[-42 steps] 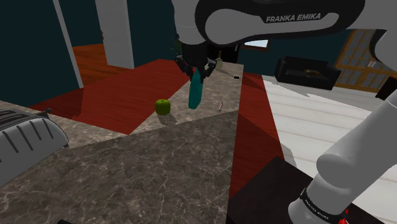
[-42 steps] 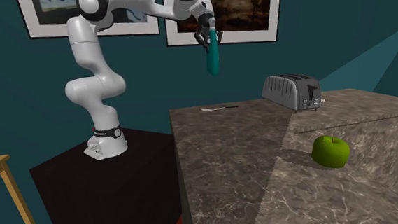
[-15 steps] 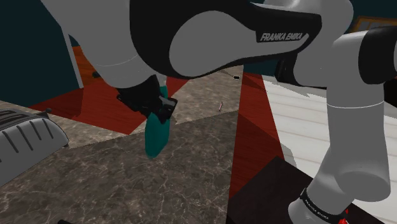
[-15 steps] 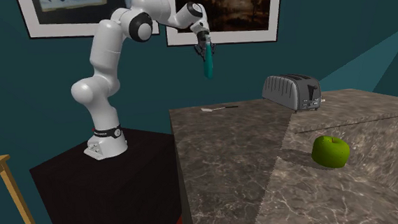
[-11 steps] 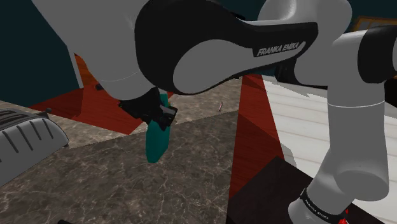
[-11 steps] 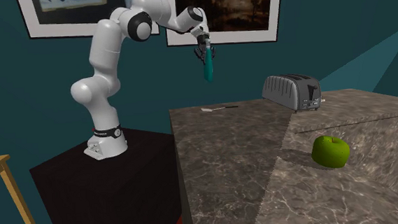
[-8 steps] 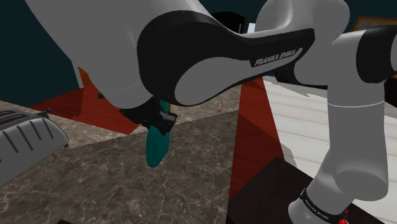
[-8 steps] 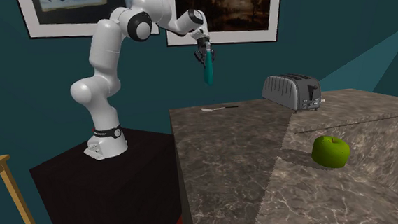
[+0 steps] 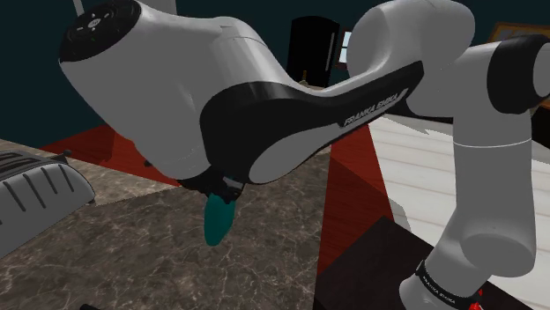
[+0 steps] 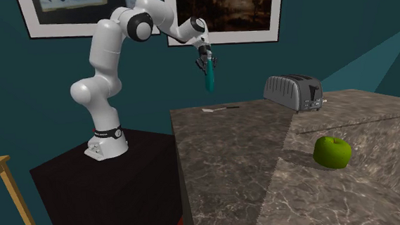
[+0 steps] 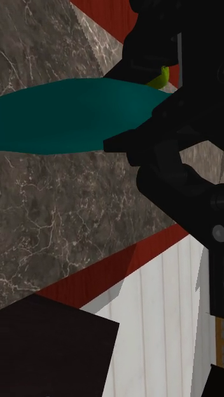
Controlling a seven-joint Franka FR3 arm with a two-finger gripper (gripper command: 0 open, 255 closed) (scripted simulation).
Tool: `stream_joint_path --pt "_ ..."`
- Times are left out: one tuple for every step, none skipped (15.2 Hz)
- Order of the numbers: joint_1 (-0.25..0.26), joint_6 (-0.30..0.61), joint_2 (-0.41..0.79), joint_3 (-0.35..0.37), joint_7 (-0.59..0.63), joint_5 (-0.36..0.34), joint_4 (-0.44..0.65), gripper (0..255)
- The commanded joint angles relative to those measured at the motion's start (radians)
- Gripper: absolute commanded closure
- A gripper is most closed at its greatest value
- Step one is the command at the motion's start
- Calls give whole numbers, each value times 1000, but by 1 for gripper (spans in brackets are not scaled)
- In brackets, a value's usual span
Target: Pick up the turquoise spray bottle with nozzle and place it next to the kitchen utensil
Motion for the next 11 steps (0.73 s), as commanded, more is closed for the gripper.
stream_joint_path --pt "-3 19 7 -3 11 -5 -18 255" --pt "-5 29 10 -4 17 -7 -29 255" --pt "-6 38 12 -6 23 -9 -39 255" --pt "-8 48 15 -7 29 -12 -49 255" --pt "-9 57 19 -8 35 -14 -59 255" --pt "-10 67 22 -10 41 -17 -69 255" --pt "-11 76 26 -12 48 -20 -79 255" --pt "-12 85 30 -14 54 -23 -88 255" --pt "-12 94 34 -16 60 -26 -97 255" --pt "-12 103 38 -18 67 -30 -105 255" --pt "-12 111 42 -21 73 -34 -113 255"
